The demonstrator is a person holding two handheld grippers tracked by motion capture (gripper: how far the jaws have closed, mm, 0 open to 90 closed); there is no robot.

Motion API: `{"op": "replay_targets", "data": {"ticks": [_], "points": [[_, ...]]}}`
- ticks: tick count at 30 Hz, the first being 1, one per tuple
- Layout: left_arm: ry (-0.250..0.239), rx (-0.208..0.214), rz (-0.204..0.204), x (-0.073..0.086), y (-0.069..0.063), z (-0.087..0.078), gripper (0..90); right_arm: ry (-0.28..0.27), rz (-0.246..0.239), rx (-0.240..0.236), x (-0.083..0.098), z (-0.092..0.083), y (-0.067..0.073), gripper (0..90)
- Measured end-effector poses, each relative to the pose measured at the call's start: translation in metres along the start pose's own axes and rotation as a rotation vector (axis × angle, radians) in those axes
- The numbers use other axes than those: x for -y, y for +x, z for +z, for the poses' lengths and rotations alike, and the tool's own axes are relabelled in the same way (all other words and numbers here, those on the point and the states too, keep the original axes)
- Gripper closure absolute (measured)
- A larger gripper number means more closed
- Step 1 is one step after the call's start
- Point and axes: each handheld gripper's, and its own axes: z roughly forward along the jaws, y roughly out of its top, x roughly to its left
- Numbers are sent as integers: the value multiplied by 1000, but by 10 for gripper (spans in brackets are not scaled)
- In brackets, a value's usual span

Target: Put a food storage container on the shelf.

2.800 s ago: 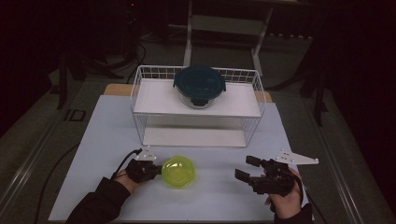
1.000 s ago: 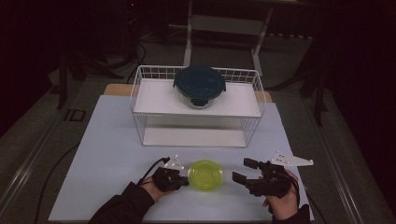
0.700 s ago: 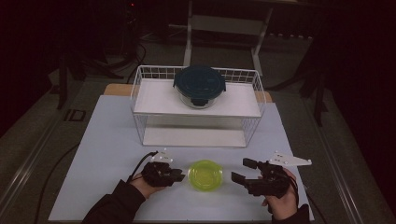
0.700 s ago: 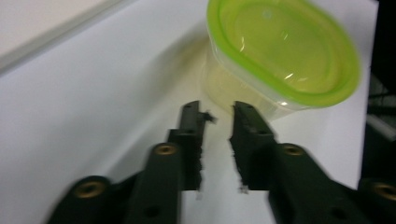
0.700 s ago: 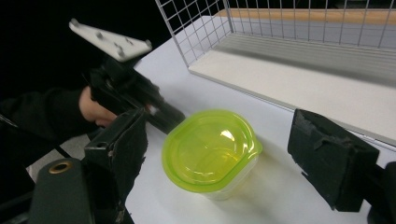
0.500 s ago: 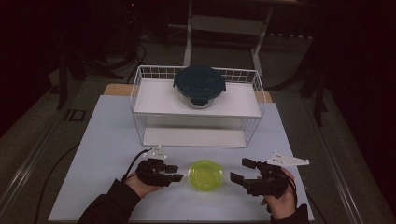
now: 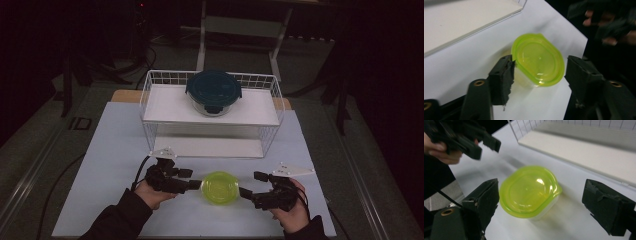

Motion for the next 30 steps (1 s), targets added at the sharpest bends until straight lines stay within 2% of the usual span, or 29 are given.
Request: {"op": "replay_targets", "data": {"ticks": [1,2,5,7,10,11,12,13,15,17,21,24,28,29,30], "points": [[3,0,-11,-1,1,2,368,8,12,10,1,3,0,134],[-16,9,-47,-1,5,4,368,14,30,1,1,5,-2,131],[-34,31,-113,3,12,9,398,24,95,-8,2,9,-6,130],[-28,28,-158,7,17,13,398,25,148,-15,2,10,-11,143],[-5,46,-231,13,26,21,395,48,236,-50,2,13,-19,150],[-5,46,-231,13,26,21,393,62,270,-64,2,15,-23,157],[11,69,-279,17,30,27,392,69,300,-70,3,17,-25,171],[18,86,-305,19,32,30,392,77,327,-84,5,20,-28,188],[26,98,-347,20,34,36,392,93,400,-110,8,26,-33,225],[32,125,-385,22,37,40,393,120,450,-120,11,31,-37,283],[56,120,-421,22,38,47,423,169,528,-163,18,38,-42,385],[72,120,-424,22,36,51,488,185,566,-186,22,41,-44,467],[76,122,-428,24,35,52,633,194,591,-210,22,43,-45,535],[75,116,-434,25,35,52,633,197,607,-223,23,43,-46,542],[70,116,-437,26,35,52,682,202,615,-223,23,44,-47,587]]}}
